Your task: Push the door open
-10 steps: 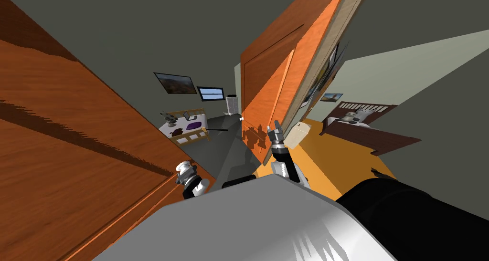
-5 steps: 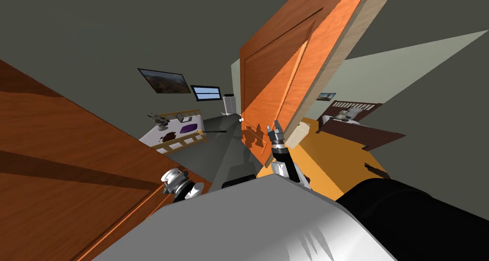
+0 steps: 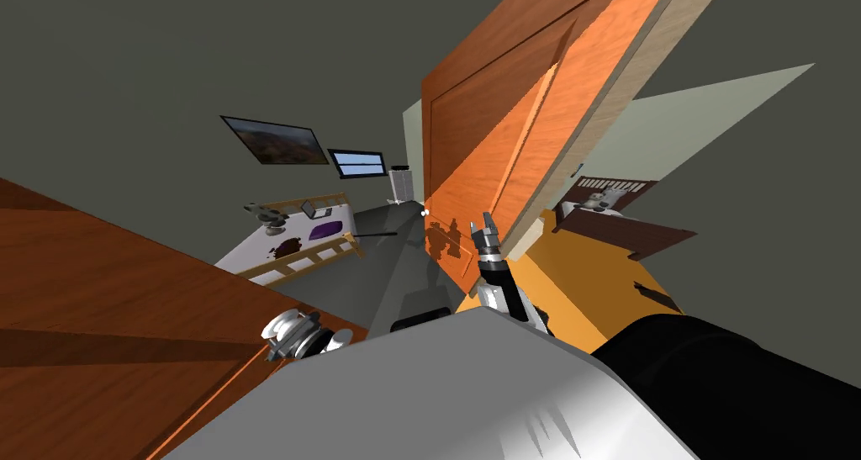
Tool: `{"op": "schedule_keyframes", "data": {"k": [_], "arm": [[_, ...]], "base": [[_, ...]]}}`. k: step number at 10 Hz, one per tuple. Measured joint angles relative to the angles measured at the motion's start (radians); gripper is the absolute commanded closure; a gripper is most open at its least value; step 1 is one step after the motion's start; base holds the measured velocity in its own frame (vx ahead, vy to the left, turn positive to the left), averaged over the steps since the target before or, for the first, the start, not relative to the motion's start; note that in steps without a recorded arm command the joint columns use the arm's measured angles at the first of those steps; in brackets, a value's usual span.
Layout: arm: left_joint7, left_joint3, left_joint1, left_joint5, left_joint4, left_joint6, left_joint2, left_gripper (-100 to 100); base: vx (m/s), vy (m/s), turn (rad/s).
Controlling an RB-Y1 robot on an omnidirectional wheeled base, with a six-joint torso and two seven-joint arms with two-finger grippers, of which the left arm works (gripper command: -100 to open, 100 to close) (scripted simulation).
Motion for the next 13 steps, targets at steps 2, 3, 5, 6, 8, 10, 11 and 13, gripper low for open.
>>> {"op": "schedule_keyframes", "data": {"k": [2,3,5,6,8,10,11,13], "arm": [[-0.014,0.019,0.035,0.018,-0.055,0.019,-0.006,100],[-0.013,0.032,0.039,0.027,-0.053,0.017,-0.003,100],[-0.010,0.051,0.052,0.040,-0.058,0.002,-0.009,100],[-0.010,0.061,0.051,0.046,-0.052,-0.006,-0.010,100],[-0.015,0.083,0.061,0.062,-0.062,-0.010,-0.012,100],[-0.024,0.104,0.083,0.079,-0.091,-0.003,-0.020,100],[-0.031,0.117,0.095,0.089,-0.105,-0.003,-0.029,100],[-0.038,0.144,0.117,0.110,-0.126,-0.005,-0.044,100]], "base": [[0.094,0.080,-0.091],[0.106,0.076,-0.049],[0.104,0.097,-0.056],[0.089,0.084,-0.051],[0.077,0.068,-0.060],[0.093,0.078,-0.071],[0.111,0.104,-0.075],[0.151,0.133,-0.064]]}}
